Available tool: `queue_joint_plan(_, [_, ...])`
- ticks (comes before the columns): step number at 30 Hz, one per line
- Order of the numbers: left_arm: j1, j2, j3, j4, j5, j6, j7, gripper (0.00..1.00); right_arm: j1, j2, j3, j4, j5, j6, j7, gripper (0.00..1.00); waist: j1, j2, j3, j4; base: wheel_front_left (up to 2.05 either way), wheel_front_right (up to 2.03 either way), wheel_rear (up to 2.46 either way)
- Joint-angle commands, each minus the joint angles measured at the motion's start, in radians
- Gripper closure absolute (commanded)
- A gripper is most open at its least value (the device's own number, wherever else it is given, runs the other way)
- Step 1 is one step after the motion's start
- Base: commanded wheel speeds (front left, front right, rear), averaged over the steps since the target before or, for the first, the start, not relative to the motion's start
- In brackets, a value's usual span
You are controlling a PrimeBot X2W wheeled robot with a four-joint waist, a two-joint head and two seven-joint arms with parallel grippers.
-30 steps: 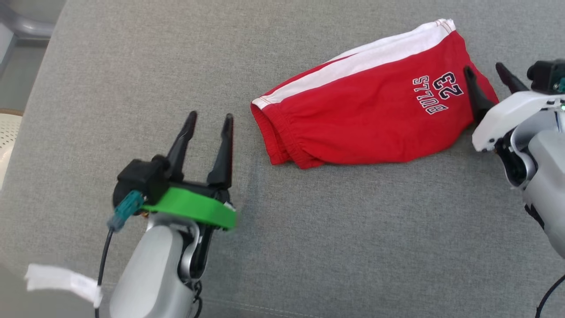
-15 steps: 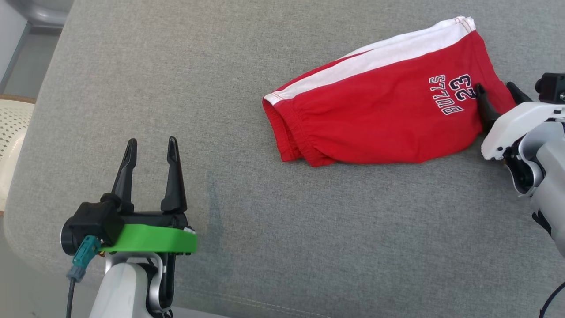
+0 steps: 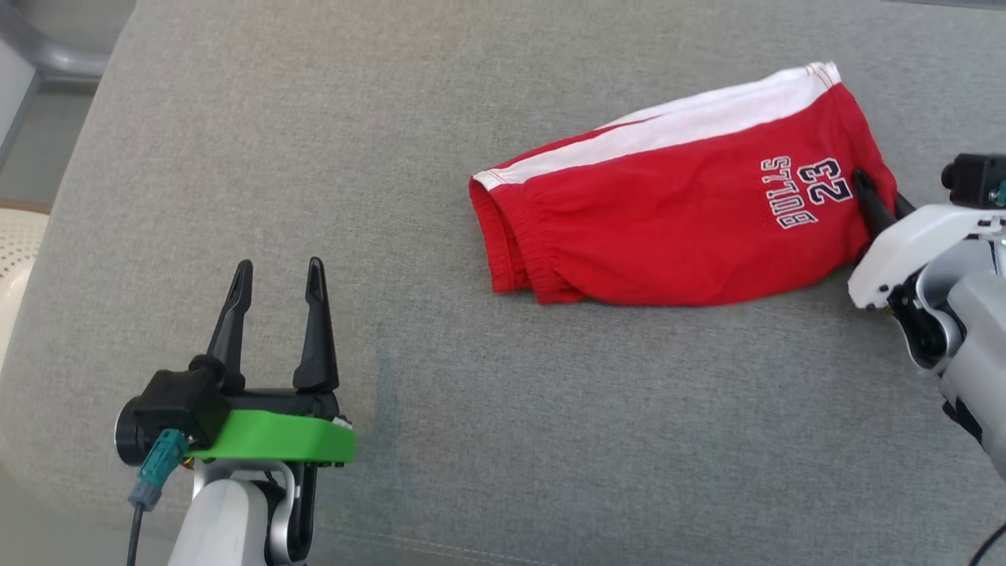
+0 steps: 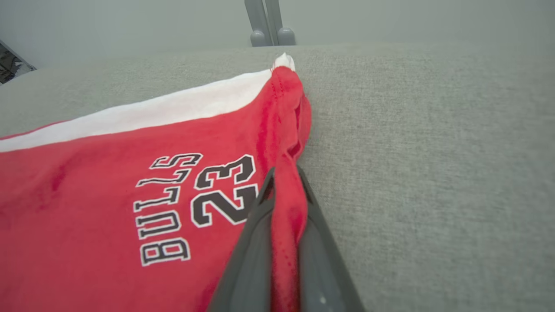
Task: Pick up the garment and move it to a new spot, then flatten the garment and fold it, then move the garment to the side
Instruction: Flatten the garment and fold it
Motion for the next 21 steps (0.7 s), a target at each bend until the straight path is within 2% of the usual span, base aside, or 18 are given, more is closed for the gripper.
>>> queue_joint_plan(1, [0.018, 0.003, 0.008, 0.004, 0.013, -0.005, 0.0, 0.0, 0.03, -0.018, 0.0, -0.011, 0.008, -0.001, -0.008, 1.0, 0.0, 0.0, -0.03, -0.029, 0.0, 0.0, 0.0])
queue_joint_plan(3, [0.029, 0.003, 0.018, 0.008, 0.021, -0.007, 0.0, 0.0, 0.057, -0.031, -0.012, -0.035, 0.011, -0.001, -0.01, 1.0, 0.0, 0.0, -0.046, -0.045, 0.0, 0.0, 0.0])
queue_joint_plan(13, [0.077, 0.003, 0.06, 0.015, 0.049, -0.023, 0.0, 0.0, 0.252, -0.106, -0.204, -0.136, -0.026, -0.001, -0.01, 1.0, 0.0, 0.0, -0.11, -0.102, 0.0, 0.0, 0.0])
queue_joint_plan(21, [0.08, 0.003, 0.057, 0.019, 0.057, -0.025, 0.0, 0.0, 0.312, -0.076, -0.306, -0.162, -0.086, -0.001, -0.01, 1.0, 0.0, 0.0, -0.119, -0.109, 0.0, 0.0, 0.0])
